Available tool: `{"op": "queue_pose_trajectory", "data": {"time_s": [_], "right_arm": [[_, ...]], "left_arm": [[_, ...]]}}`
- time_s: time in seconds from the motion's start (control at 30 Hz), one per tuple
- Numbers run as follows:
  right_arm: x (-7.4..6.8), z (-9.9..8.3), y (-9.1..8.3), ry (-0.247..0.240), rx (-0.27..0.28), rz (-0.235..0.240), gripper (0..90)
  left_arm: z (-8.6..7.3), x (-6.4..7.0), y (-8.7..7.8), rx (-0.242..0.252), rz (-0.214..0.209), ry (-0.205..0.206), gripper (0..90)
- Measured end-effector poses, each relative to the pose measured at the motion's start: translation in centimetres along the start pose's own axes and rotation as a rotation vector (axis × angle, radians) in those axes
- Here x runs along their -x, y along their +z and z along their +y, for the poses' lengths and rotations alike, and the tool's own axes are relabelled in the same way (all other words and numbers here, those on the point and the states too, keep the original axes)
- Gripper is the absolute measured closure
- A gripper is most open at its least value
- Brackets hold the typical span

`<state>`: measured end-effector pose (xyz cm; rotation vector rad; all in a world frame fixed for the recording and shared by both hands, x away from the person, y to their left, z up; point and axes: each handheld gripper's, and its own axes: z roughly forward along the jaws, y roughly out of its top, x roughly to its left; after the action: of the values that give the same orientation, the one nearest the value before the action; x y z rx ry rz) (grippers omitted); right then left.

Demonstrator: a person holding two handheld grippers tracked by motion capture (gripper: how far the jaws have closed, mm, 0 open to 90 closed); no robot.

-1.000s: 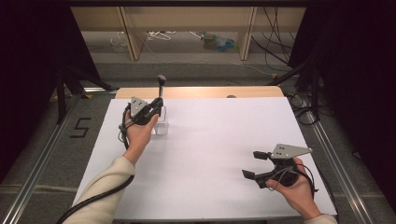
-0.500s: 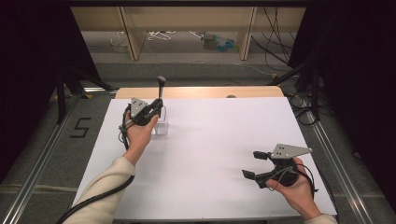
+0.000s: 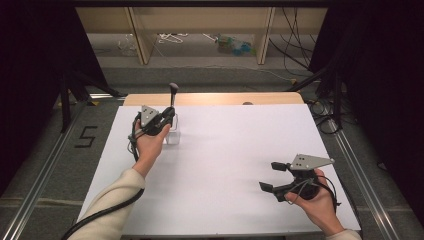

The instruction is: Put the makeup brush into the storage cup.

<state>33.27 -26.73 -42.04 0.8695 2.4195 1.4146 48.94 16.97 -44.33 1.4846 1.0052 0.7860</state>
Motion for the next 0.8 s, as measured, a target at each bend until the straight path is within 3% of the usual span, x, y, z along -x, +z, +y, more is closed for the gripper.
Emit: {"op": "queue_pose_trajectory", "data": {"time_s": [0.8], "right_arm": [[0.0,0.0,0.0,0.0,-0.001,0.001,17.0]], "left_arm": [[-0.48,0.02,0.06,-0.021,0.003,-0.001,78.9]]}}
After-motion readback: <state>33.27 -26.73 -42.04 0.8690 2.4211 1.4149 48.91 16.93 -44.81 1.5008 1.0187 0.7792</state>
